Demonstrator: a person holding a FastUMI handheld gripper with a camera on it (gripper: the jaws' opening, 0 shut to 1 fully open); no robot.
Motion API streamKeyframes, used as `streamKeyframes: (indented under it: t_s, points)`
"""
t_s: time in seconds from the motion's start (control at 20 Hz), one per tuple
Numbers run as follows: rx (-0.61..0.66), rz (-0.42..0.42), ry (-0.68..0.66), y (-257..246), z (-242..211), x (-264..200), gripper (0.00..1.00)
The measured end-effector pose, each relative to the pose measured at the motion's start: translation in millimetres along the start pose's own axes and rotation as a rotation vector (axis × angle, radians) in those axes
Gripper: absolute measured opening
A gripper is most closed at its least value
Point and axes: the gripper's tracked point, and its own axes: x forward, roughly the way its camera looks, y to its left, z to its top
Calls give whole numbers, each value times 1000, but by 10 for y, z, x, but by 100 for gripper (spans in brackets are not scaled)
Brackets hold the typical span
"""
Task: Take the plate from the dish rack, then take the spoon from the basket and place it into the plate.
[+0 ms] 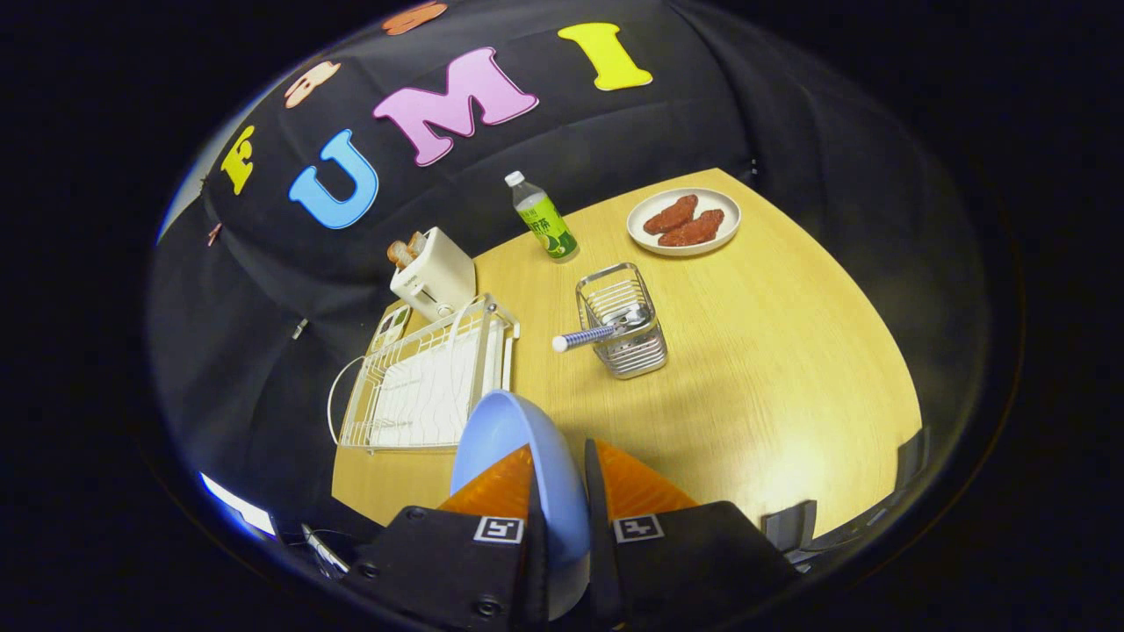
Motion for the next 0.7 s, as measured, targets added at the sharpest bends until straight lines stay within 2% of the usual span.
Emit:
streamKeyframes:
  t_s: [0.15, 0.5, 0.7]
  points:
    - [-42, -1, 26, -232, -19, 193, 22]
    - [-73, 52, 93, -494, -92, 621, 24]
    - [-109, 114, 111, -415, -140, 696, 28]
